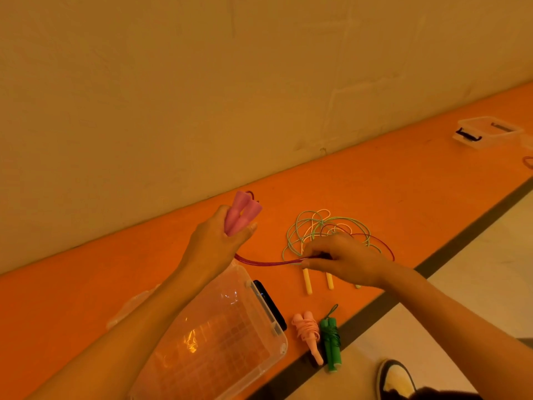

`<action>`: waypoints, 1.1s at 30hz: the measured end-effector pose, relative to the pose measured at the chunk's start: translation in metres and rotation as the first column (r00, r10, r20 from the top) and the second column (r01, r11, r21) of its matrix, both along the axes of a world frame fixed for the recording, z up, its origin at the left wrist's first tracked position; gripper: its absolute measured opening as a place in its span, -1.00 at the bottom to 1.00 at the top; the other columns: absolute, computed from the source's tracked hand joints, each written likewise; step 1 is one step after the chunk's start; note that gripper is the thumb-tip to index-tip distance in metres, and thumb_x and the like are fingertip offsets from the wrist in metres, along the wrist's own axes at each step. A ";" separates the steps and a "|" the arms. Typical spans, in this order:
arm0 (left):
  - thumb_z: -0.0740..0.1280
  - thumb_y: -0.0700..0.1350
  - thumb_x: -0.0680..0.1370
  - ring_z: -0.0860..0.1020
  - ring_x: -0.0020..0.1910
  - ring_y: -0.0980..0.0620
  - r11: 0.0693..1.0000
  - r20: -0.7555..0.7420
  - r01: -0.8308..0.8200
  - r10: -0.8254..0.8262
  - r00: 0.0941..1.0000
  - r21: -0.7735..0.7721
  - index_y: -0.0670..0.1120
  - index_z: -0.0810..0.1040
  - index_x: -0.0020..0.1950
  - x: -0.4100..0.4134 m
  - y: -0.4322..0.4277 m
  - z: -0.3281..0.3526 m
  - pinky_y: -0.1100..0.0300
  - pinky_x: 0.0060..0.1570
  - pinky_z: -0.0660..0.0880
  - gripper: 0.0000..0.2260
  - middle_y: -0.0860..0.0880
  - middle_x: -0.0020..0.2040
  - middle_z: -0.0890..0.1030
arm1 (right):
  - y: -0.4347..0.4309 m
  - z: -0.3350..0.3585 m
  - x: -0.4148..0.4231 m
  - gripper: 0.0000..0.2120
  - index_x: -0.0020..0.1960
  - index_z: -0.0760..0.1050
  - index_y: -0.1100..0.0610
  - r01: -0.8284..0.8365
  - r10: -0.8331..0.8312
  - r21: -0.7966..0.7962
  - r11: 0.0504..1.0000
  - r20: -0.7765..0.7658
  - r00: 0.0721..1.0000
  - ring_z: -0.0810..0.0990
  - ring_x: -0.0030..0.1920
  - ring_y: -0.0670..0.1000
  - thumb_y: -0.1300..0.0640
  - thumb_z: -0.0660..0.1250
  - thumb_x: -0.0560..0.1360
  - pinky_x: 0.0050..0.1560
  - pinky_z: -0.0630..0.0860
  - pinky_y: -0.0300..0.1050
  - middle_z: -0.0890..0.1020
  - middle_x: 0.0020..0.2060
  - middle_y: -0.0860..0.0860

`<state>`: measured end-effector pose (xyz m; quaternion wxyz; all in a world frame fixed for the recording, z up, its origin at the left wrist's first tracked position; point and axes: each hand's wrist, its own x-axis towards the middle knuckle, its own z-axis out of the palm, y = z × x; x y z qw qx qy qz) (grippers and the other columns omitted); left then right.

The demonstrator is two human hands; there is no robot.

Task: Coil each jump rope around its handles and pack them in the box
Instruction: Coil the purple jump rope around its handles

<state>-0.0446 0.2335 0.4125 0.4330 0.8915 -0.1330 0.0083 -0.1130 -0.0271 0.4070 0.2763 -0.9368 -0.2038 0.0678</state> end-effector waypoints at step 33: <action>-0.09 0.53 0.40 0.55 -0.11 0.09 0.600 -0.036 0.439 -0.563 0.825 0.669 0.16 0.20 0.49 -0.048 -0.034 0.000 0.13 -0.12 0.50 -0.24 0.07 0.03 0.61 | -0.043 0.049 0.008 -0.93 -0.11 0.62 0.05 0.349 -0.423 0.297 0.889 0.239 0.874 0.53 -0.19 0.02 0.07 0.46 0.48 -0.08 0.53 0.18 0.59 -0.22 0.00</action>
